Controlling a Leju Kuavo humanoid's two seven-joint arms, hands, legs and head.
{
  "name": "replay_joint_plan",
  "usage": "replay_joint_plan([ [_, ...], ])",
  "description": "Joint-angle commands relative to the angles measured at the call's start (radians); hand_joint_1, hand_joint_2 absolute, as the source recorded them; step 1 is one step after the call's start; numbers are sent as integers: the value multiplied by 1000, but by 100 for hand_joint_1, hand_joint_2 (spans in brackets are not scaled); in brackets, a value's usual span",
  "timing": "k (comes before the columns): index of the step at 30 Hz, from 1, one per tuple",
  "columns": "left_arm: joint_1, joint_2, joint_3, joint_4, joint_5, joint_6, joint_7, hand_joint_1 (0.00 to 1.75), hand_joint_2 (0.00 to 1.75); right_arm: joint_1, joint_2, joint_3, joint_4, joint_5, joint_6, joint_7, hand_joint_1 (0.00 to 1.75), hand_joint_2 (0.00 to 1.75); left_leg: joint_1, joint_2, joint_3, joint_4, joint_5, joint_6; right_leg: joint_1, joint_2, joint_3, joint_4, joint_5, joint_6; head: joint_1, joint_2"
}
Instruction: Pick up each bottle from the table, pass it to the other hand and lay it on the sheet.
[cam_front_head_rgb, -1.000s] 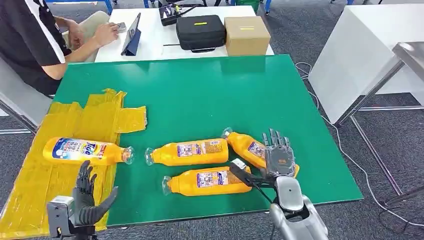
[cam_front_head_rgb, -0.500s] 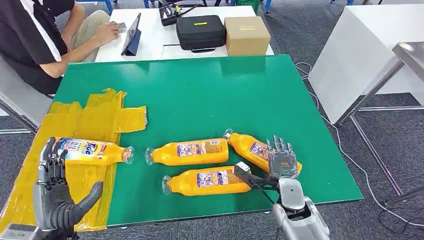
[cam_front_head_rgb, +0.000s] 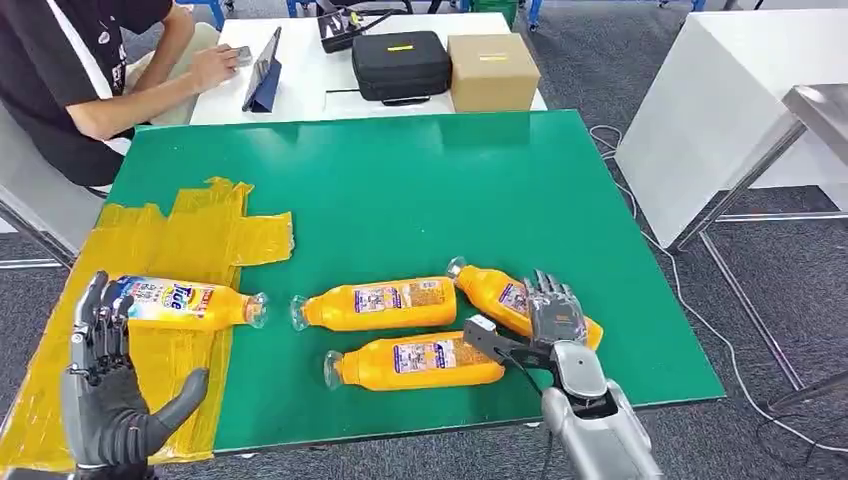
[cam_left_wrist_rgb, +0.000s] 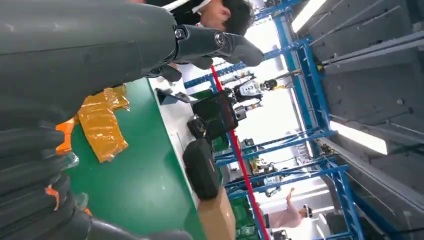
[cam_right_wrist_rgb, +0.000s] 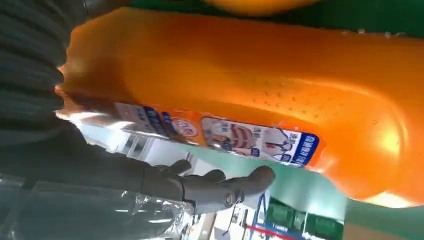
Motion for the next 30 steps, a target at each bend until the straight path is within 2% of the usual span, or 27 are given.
replay_joint_plan([
  [1,-41,32,-27,59,4,2,16,0,175,-124,4,-60,374,-48,-12,1,0,175,0,-1,6,-2,0,-1,0,1,3,-2,1,0,0,0],
  [2,-40,32,-25,59,5,1,15,0,175,-125,2,-61,378,-48,-15,-2,0,175,0,-2,7,-2,0,-1,0,1,-2,-2,0,0,0,0],
  [9,-42,16,-8,74,6,-13,16,0,175,-121,9,-113,410,-87,-11,-2,0,175,0,-7,6,-4,4,-2,-1,-2,-3,-4,1,-4,0,0],
  [14,-50,10,8,89,8,-16,17,0,175,-146,16,-121,474,-93,3,1,3,175,0,-4,9,-2,4,0,-1,-1,0,-3,2,-5,0,0],
  [15,-51,9,11,91,8,-15,17,0,175,-154,19,-125,490,-98,9,1,47,175,-1,-6,5,-3,7,0,-1,-1,-4,-3,4,-6,0,0],
  [16,-52,7,15,92,10,-13,17,0,175,-164,20,-124,509,-99,19,-3,84,175,0,-3,9,-2,5,1,-1,0,-2,-2,3,-6,0,0],
  [17,-54,5,18,92,11,-13,17,0,175,-172,22,-123,524,-102,28,-9,138,175,-1,-4,5,-2,8,0,-1,0,-5,-2,5,-6,0,0],
  [18,-56,5,20,91,12,-13,17,0,175,-180,22,-123,538,-106,33,-13,148,175,-1,-6,3,-3,9,-1,-1,-1,-7,-2,5,-5,0,0],
  [19,-58,5,22,92,14,-13,17,0,175,-189,23,-122,550,-107,36,-15,147,175,-1,-6,1,-3,10,-1,-2,-1,-9,-2,6,-5,1,0],
  [21,-72,5,27,99,20,-16,20,0,175,-216,23,-118,578,-108,45,-20,171,175,-2,-8,-4,-4,12,-3,-3,-1,-15,-1,8,-5,0,0],
  [22,-75,6,28,100,21,-16,21,0,175,-225,24,-118,581,-107,46,-20,169,175,-1,-4,6,0,8,0,-1,0,-4,0,5,-5,1,0],
  [24,-78,6,29,101,22,-17,22,0,175,-229,25,-117,585,-107,46,-20,169,175,-1,-7,-3,0,12,-1,-1,-1,-13,1,7,-4,0,0],
  [25,-78,6,29,101,22,-17,22,0,175,-229,25,-117,585,-107,46,-20,169,175,-1,0,9,2,5,0,-1,3,-2,2,3,-4,1,0],
  [26,-78,6,29,101,22,-17,22,0,175,-229,25,-117,585,-107,46,-20,169,175,-1,-2,1,3,9,-1,-1,3,-10,3,7,-4,0,0],
  [27,-77,6,29,101,22,-17,22,0,175,-228,25,-117,587,-108,46,-21,169,175,-1,0,4,3,7,-1,-1,3,-6,3,5,-4,0,0],
  [28,-77,6,29,101,22,-17,22,0,175,-228,25,-117,587,-108,46,-21,169,175,-2,-4,-2,1,10,-2,-1,1,-11,2,7,-4,0,0],
  [30,-77,6,29,101,22,-17,22,0,175,-228,25,-117,587,-108,46,-21,169,175,-1,-1,12,1,7,3,-2,2,1,1,5,-5,0,0],
])
